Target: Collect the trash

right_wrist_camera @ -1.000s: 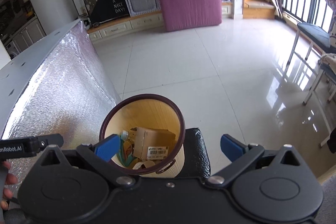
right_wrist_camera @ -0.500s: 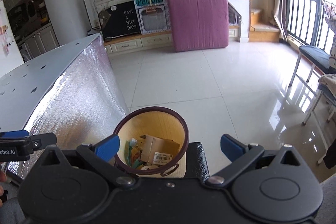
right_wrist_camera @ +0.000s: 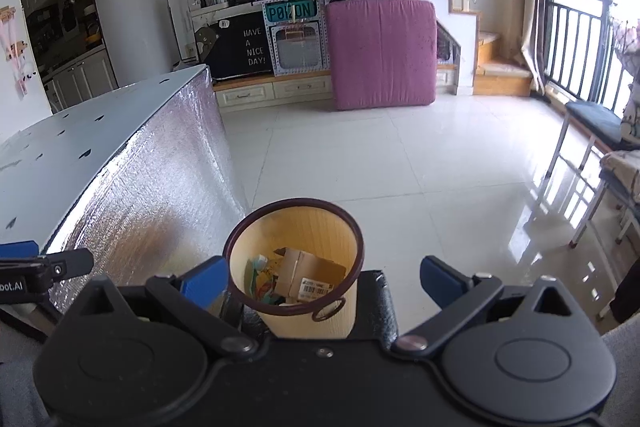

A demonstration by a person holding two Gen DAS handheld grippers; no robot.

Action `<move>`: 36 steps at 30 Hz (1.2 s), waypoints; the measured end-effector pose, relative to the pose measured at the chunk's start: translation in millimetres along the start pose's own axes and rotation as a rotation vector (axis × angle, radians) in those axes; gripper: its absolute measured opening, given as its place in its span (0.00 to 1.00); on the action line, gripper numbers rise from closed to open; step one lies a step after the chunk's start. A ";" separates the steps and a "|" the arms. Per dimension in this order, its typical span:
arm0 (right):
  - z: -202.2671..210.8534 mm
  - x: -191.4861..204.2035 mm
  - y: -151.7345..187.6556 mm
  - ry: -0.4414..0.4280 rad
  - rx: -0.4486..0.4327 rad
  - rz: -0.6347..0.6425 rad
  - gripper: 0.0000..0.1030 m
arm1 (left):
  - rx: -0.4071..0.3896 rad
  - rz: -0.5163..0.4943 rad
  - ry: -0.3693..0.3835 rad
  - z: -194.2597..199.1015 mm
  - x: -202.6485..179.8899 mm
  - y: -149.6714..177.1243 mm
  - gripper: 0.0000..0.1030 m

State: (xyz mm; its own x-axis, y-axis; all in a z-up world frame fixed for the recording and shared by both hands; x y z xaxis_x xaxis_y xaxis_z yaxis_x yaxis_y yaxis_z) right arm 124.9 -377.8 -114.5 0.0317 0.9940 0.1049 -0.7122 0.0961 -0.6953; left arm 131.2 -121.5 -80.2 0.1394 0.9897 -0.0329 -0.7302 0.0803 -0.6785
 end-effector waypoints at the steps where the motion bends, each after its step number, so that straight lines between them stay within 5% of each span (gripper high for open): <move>1: 1.5 1.0 1.1 0.007 -0.004 0.006 1.00 | -0.002 -0.004 0.001 1.4 -0.4 2.3 1.00; 36: 19.3 14.0 15.1 0.037 -0.071 0.037 1.00 | -0.061 -0.009 -0.008 10.4 11.4 20.0 1.00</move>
Point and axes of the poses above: each gripper's, at about its wrist camera, not at the fingertips, and z roughly against the way its jaws point, x to its left, y to its underside, the point moved 4 cm from there along -z, roughly the way its jaws point, and after that the axes turned 8 degrees about x, right-handed, at the moved point
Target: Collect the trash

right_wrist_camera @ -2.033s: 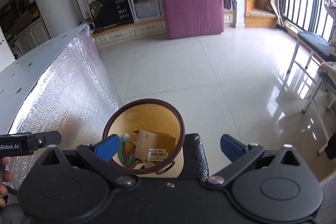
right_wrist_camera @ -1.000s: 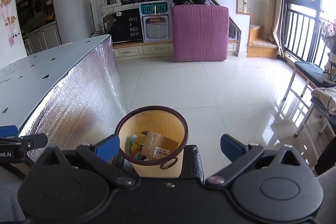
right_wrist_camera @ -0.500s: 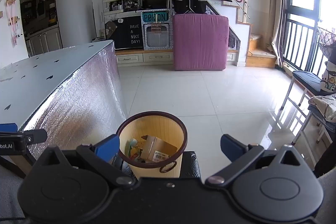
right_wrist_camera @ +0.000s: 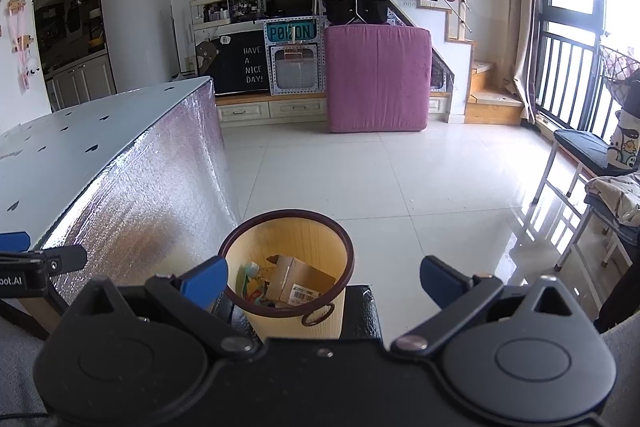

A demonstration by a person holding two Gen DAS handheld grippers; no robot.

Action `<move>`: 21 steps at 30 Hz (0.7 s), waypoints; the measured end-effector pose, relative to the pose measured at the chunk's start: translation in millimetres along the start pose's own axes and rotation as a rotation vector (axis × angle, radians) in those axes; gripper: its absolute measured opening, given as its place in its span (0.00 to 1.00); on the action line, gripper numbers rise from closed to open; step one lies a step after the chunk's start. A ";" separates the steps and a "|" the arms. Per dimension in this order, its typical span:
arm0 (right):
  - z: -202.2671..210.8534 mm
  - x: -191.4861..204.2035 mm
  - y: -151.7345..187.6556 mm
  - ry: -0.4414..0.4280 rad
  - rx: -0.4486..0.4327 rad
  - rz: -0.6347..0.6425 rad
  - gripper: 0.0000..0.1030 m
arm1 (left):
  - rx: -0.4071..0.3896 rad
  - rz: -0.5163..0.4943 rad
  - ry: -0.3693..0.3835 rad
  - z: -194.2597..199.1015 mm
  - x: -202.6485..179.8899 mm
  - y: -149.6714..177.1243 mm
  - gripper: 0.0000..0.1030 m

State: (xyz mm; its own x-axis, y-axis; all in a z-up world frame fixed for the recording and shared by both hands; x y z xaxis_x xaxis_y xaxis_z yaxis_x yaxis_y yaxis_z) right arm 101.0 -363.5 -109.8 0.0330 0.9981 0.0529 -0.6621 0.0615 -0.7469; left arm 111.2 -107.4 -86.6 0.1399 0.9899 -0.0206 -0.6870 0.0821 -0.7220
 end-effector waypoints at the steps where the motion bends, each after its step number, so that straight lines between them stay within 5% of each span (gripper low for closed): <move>1: -0.2 0.0 -0.1 0.000 0.000 0.000 1.00 | 0.000 -0.001 0.000 0.0 -0.1 0.0 1.00; 21: 1.9 -0.4 0.7 0.004 -0.001 -0.001 1.00 | -0.004 -0.005 0.001 3.5 -0.5 -1.8 1.00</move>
Point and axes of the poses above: each gripper's, at about its wrist camera, not at the fingertips, and z roughly against the way its jaws point, x to its left, y to its underside, the point moved 4 cm from there along -z, roughly the way its jaws point, and after that the axes turned 8 degrees about x, right-handed, at the moved point
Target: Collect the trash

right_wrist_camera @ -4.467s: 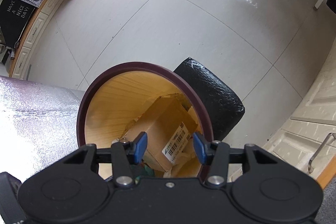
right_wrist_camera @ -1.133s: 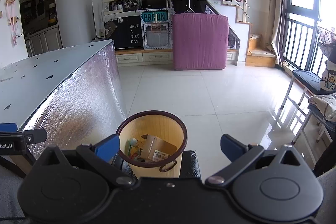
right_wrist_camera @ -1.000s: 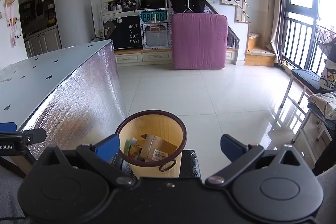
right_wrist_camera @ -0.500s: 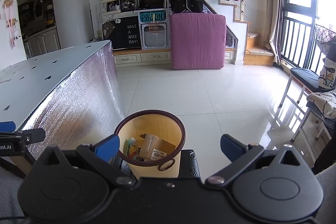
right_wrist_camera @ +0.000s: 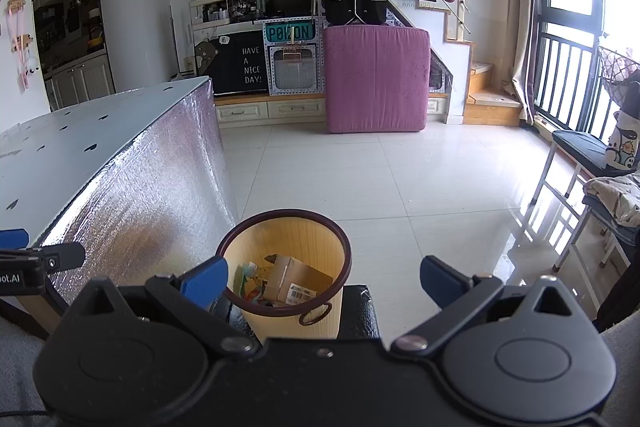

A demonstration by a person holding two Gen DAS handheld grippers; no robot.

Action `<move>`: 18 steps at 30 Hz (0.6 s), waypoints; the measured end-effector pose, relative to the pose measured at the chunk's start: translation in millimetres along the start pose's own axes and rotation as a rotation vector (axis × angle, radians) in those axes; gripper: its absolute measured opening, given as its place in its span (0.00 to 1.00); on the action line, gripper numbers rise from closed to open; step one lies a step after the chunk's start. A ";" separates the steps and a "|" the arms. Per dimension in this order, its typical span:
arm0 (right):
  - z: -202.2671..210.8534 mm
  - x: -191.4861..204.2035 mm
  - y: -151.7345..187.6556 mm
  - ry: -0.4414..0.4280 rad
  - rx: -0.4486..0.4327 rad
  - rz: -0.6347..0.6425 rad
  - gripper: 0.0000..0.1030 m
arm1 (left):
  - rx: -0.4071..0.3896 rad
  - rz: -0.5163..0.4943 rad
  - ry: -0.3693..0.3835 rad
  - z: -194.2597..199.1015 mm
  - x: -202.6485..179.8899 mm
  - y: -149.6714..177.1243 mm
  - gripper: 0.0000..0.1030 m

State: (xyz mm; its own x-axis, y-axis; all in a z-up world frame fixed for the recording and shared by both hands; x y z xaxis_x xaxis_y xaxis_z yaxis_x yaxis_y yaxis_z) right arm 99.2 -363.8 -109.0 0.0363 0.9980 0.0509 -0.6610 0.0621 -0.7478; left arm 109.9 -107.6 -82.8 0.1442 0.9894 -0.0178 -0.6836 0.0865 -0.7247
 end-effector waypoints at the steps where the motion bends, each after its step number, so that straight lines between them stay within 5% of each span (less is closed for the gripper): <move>1: 0.0 0.1 0.0 0.000 -0.001 0.001 1.00 | 0.000 0.000 0.000 0.1 0.0 -0.1 1.00; 18: 0.4 -0.3 1.8 0.004 -0.001 0.004 1.00 | -0.001 0.000 0.000 -0.3 -0.2 0.4 1.00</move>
Point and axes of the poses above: each gripper's, at about its wrist camera, not at the fingertips, and z roughly against the way its jaws point, x to its left, y to its underside, the point moved 4 cm from there along -z, roughly the way its jaws point, and after that the axes turned 8 degrees about x, right-handed, at the moved point
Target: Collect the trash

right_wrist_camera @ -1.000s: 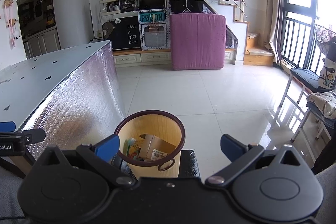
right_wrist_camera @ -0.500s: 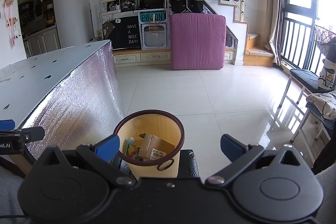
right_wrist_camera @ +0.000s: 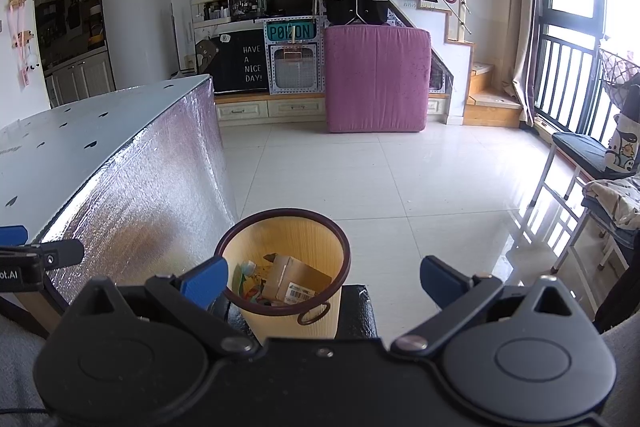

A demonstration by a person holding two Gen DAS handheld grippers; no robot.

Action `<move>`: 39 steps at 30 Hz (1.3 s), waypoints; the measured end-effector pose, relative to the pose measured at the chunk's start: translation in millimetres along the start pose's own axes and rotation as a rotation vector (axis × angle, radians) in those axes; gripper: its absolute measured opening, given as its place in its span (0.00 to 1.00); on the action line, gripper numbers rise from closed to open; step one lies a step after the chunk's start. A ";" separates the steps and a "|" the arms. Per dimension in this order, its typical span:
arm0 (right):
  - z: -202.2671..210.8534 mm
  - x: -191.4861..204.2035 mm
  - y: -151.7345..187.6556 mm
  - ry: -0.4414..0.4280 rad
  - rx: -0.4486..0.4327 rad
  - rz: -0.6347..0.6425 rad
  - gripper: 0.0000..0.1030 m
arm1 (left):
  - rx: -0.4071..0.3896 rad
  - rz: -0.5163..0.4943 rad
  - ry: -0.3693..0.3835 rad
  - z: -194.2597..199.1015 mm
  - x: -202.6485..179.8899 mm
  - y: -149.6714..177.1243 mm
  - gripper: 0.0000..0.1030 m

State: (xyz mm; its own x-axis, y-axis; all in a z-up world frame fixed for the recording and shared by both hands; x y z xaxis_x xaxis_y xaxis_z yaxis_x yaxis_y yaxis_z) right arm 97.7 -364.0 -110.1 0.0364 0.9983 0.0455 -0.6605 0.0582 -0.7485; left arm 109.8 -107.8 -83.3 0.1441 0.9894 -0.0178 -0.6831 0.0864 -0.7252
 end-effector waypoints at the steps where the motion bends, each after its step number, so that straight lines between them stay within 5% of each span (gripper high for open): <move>1: 0.0 0.0 0.0 0.000 0.000 0.000 1.00 | 0.000 0.000 0.000 -0.2 0.1 0.1 1.00; 39: 0.0 -2.5 0.4 0.002 0.001 0.002 1.00 | 0.000 0.001 -0.003 0.7 -0.4 -0.1 1.00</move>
State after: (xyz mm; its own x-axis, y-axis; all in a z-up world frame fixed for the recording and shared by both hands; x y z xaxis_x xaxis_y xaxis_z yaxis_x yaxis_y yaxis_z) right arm 97.3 -366.5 -110.5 0.0366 0.9984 0.0430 -0.6616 0.0565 -0.7477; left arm 109.3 -108.1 -82.7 0.1408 0.9899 -0.0165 -0.6831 0.0851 -0.7254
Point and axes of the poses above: each gripper's, at about its wrist camera, not at the fingertips, and z roughly against the way its jaws point, x to its left, y to its underside, the point moved 4 cm from there along -z, roughly the way its jaws point, and after that the axes turned 8 degrees about x, right-handed, at the moved point
